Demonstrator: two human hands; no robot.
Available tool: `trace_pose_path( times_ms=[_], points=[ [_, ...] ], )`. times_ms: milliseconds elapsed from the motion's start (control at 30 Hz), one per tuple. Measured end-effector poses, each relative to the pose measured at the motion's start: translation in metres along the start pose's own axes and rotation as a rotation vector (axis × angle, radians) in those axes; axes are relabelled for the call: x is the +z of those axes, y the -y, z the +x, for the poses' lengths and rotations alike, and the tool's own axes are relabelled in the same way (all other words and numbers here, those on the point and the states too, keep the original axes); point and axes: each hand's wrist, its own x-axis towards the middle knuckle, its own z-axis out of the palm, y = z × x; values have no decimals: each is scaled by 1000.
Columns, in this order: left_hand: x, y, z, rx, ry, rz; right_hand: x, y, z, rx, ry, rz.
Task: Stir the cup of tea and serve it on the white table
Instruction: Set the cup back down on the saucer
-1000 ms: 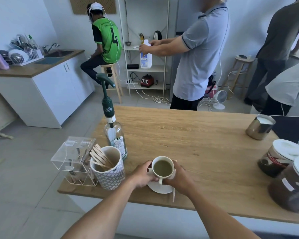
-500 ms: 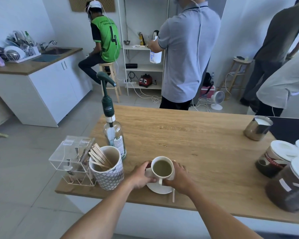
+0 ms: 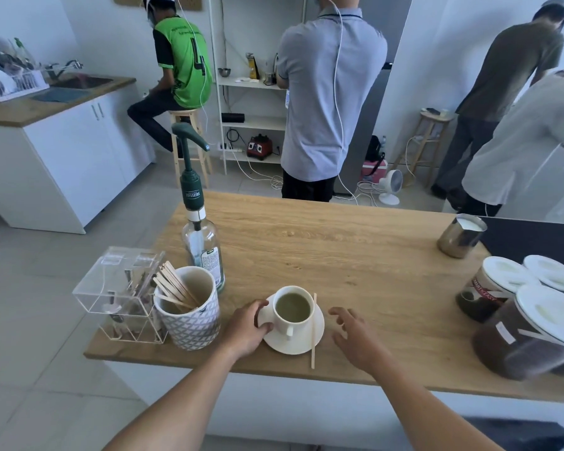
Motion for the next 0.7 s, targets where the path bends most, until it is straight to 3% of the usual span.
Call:
trace_pose_path(
  times_ms=[333, 700],
  points=[
    [17, 15, -9, 166, -42, 285, 21, 1, -23, -265, 10, -382],
    [20, 20, -10, 165, -43, 265, 39, 14, -17, -439, 2, -481]
  ],
)
